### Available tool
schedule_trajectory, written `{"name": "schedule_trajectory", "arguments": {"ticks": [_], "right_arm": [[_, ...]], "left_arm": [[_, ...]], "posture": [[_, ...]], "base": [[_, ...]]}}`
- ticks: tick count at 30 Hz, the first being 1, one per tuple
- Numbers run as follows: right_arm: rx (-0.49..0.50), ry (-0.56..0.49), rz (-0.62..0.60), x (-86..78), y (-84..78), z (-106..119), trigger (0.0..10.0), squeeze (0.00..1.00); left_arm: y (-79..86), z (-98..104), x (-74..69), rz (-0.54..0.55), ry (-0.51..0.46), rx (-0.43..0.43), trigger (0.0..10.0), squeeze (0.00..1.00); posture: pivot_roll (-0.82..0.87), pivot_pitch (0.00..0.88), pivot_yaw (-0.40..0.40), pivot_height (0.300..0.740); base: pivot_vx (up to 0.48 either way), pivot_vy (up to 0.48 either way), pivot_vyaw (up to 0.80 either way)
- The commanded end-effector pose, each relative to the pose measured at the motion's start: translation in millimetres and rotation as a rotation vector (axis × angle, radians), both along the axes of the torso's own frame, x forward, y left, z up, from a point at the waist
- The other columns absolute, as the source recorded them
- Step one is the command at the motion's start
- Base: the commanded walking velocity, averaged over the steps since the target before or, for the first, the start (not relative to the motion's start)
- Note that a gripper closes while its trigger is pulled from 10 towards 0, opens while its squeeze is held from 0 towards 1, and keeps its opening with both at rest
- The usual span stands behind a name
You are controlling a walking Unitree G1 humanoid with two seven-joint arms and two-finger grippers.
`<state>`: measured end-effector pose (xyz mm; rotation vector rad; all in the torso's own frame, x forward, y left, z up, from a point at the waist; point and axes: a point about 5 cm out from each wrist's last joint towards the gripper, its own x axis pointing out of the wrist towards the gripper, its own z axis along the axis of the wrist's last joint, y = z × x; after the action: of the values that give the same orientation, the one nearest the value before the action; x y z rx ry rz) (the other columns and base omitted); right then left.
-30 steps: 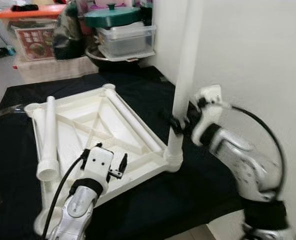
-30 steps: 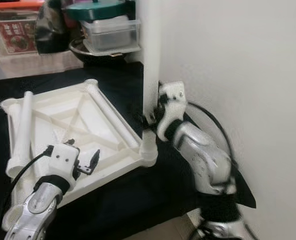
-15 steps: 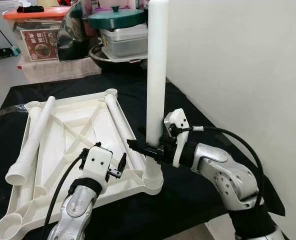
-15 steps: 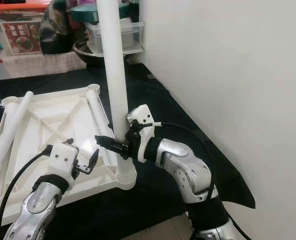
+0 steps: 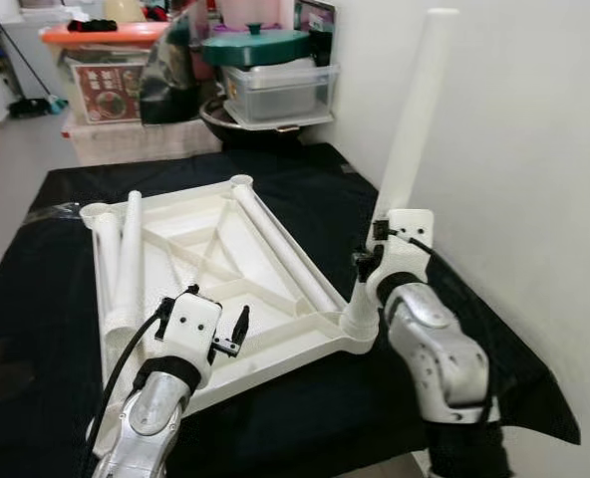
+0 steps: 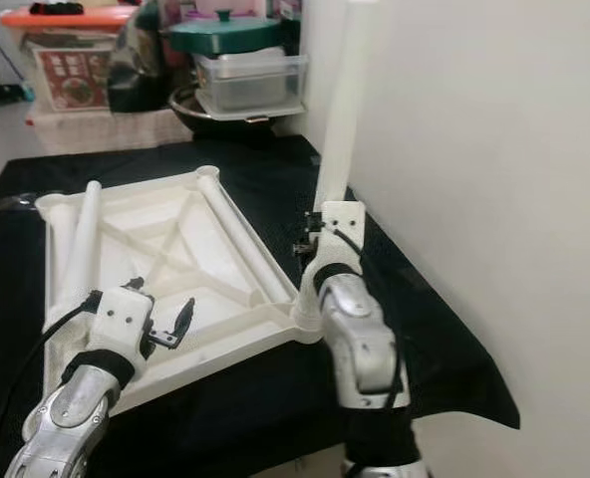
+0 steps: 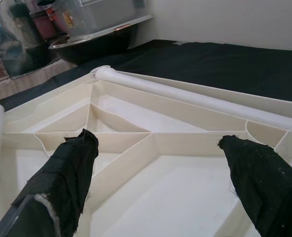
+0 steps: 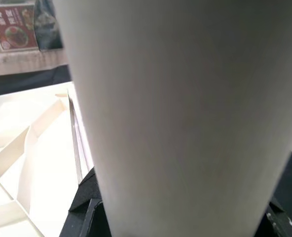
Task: Building children table
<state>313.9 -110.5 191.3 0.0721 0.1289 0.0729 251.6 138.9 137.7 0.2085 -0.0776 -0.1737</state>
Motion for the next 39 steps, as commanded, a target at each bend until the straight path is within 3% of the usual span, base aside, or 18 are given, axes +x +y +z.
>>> {"name": "schedule_trajectory", "arguments": {"ticks": [1, 2, 10, 11, 12, 13, 21, 23, 24, 25, 27, 29, 31, 32, 34, 35, 36, 39], "right_arm": [[0.016, 0.146, 0.029, -2.6, 8.8, -22.4, 10.0, 0.0], [0.054, 0.083, 0.09, -2.1, 14.5, -14.3, 10.0, 1.0], [0.105, -0.005, 0.219, 3.8, 16.9, 7.8, 10.0, 1.0], [0.131, -0.063, 0.392, -0.2, 18.7, 20.1, 10.0, 0.0], [0.128, -0.157, 0.696, -13.6, 22.4, 36.0, 10.0, 0.0], [0.112, -0.183, 0.803, -20.3, 23.9, 38.9, 10.0, 0.0], [0.033, -0.112, 1.116, -45.5, 36.6, 7.8, 10.0, 0.0], [0.048, -0.098, 1.11, -43.3, 43.0, 2.7, 9.1, 0.0], [0.058, -0.089, 1.092, -40.8, 45.1, 0.2, 3.3, 0.0], [0.058, -0.089, 1.092, -40.8, 45.1, 0.2, 3.3, 0.0], [0.061, -0.077, 1.043, -35.5, 44.9, -3.5, 0.0, 0.0], [0.051, -0.065, 0.985, -29.2, 40.5, -6.8, 0.0, 0.0], [0.02, 0.035, 0.699, -4.6, 20.7, -23.3, 0.0, 0.0], [0.02, 0.035, 0.699, -4.6, 20.7, -23.3, 0.0, 0.0], [0.015, 0.145, 0.258, 13.9, -16.1, -50.3, 0.0, 0.0], [0.015, 0.145, 0.258, 13.9, -16.1, -50.3, 0.0, 0.0], [0.004, 0.188, 0.05, 13.3, -33.8, -61.7, 0.0, 0.0], [-0.006, 0.17, -0.009, 5.2, -27.7, -60.4, 0.0, 0.0]], "left_arm": [[0.4, -2.9, 0.1, 0.001, 0.01, 0.019, 10.0, 0.0], [0.1, -2.9, 1.1, 0.001, 0.009, 0.018, 10.0, 0.0], [0.3, -2.6, 2.0, 0.004, 0.005, 0.016, 10.0, 0.0], [-0.2, -2.5, 2.4, 0.003, 0.004, 0.014, 10.0, 0.0], [-1.3, -2.4, 3.2, 0.0, 0.003, 0.012, 10.0, 0.0], [-1.9, -2.4, 3.4, -0.002, 0.002, 0.012, 10.0, 0.0], [-1.5, -2.0, 3.0, 0.005, -0.001, 0.012, 10.0, 0.0], [-0.2, -2.0, 2.5, 0.01, -0.001, 0.014, 10.0, 0.0], [0.1, -2.0, 2.4, 0.012, -0.001, 0.014, 10.0, 0.0], [0.1, -2.0, 2.4, 0.012, -0.001, 0.014, 10.0, 0.0], [0.1, -2.0, 2.3, 0.012, -0.001, 0.015, 10.0, 0.0], [0.4, -2.1, 2.1, 0.012, -0.001, 0.015, 10.0, 0.0], [-0.1, -2.7, 2.0, 0.007, 0.001, 0.015, 10.0, 0.0], [-0.1, -2.7, 2.0, 0.007, 0.001, 0.015, 10.0, 0.0], [-1.5, -3.4, 1.9, 0.002, 0.002, 0.014, 10.0, 0.0], [-1.5, -3.4, 1.9, 0.002, 0.002, 0.014, 10.0, 0.0], [-1.6, -3.4, 1.7, 0.001, 0.003, 0.014, 10.0, 0.0], [-1.3, -4.0, 1.6, 0.0, 0.006, 0.014, 10.0, 0.0]], "posture": [[0.08, 0.0, -0.027, 0.74], [0.08, 0.0, -0.029, 0.74], [0.08, 0.0, -0.033, 0.74], [0.08, 0.0, -0.032, 0.74], [0.08, 0.0, -0.032, 0.74], [0.08, 0.0, -0.034, 0.74], [0.1, 0.0, -0.053, 0.74], [0.11, 0.0, -0.054, 0.74], [0.11, 0.0, -0.054, 0.74], [0.11, 0.0, -0.054, 0.74], [0.11, 0.0, -0.054, 0.74], [0.1, 0.0, -0.045, 0.74], [0.09, 0.0, -0.042, 0.74], [0.09, 0.0, -0.042, 0.74], [0.09, 0.0, -0.039, 0.74], [0.09, 0.0, -0.039, 0.74], [0.09, 0.0, -0.038, 0.74], [0.09, 0.0, -0.033, 0.74]], "base": [[0.0, 0.0, 0.0], [0.0, 0.0, 0.0], [0.0, 0.0, 0.0], [0.0, 0.0, 0.0], [0.0, 0.0, 0.0], [0.0, 0.0, 0.0], [0.0, 0.0, 0.0], [0.0, 0.0, 0.0], [0.0, 0.0, 0.0], [0.0, 0.0, 0.0], [0.0, 0.0, 0.0], [0.0, 0.0, 0.0], [0.0, 0.0, 0.0], [0.0, 0.0, 0.0], [0.0, 0.0, 0.0], [0.0, 0.0, 0.0], [0.0, 0.0, 0.0], [0.0, 0.0, 0.0]]}}
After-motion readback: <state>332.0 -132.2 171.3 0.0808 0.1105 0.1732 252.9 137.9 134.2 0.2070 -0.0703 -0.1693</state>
